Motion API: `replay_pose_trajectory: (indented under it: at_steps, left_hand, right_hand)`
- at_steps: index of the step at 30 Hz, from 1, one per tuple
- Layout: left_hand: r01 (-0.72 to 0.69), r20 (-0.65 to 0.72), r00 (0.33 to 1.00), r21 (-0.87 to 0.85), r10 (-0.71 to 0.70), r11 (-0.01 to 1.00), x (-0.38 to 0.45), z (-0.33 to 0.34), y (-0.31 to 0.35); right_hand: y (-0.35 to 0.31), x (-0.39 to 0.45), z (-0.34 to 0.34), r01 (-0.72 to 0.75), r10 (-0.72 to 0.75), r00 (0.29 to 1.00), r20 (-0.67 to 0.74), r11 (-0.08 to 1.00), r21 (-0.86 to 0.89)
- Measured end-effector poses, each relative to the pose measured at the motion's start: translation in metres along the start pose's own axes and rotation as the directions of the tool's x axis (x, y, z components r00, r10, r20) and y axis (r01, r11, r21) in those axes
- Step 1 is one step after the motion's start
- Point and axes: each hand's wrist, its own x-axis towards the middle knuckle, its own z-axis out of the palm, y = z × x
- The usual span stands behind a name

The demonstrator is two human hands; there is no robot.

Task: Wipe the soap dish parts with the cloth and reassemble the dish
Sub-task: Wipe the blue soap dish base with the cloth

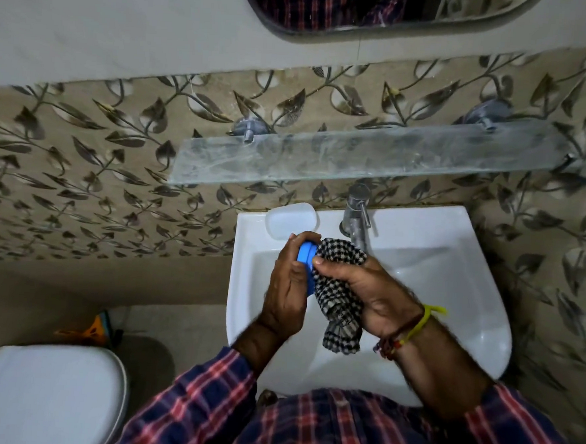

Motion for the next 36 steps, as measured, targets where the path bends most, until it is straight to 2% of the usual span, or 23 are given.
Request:
replay_pose_trajectory:
  at_steps: [2, 9, 12, 15, 20, 23, 27, 32, 36]
  left_hand:
    - [0.077, -0.031, 0.996, -0.035, -0.078, 0.996, 0.007, -0.002, 0.008]
    - [0.103, 0.020, 0.995, -0.112, -0.101, 0.988, 0.016, -0.007, 0.016]
    - [0.100, 0.021, 0.995, -0.061, -0.098, 0.993, 0.023, -0.006, 0.018]
    - [0.178, 0.022, 0.984, -0.128, -0.176, 0.976, 0.022, -0.003, 0.020]
    - [0.168, -0.028, 0.985, -0.124, -0.173, 0.978, 0.030, -0.005, 0.020]
    - [0.245, -0.065, 0.963, -0.196, -0.262, 0.950, 0.029, -0.003, 0.017]
    - [0.242, -0.075, 0.958, -0.304, -0.276, 0.921, 0.038, -0.004, 0.019]
    - [0.361, -0.058, 0.898, -0.467, -0.436, 0.807, 0.044, -0.001, 0.031]
    - [0.408, -0.013, 0.882, -0.480, -0.471, 0.777, 0.049, -0.001, 0.034]
  right_hand:
    - [0.003, 0.000, 0.004, 0.043, -0.043, 0.999, -0.002, 0.999, -0.001]
    - [0.001, 0.002, 0.009, 0.161, -0.159, 0.987, 0.034, 0.984, -0.074]
    - [0.002, 0.003, 0.008, 0.164, -0.160, 0.986, 0.041, 0.979, -0.118]
    - [-0.002, 0.006, 0.007, 0.169, -0.163, 0.985, 0.059, 0.981, -0.098]
    - [0.002, 0.008, 0.005, 0.198, -0.181, 0.978, 0.100, 0.960, -0.197]
    - [-0.001, 0.013, 0.004, 0.247, -0.227, 0.968, 0.108, 0.937, -0.247]
    - [0.003, 0.013, -0.001, 0.323, -0.266, 0.945, 0.192, 0.860, -0.396]
    - [0.000, 0.017, -0.008, 0.352, -0.278, 0.935, 0.222, 0.808, -0.472]
    - [0.009, 0.017, -0.011, 0.339, -0.272, 0.941, 0.202, 0.770, -0.541]
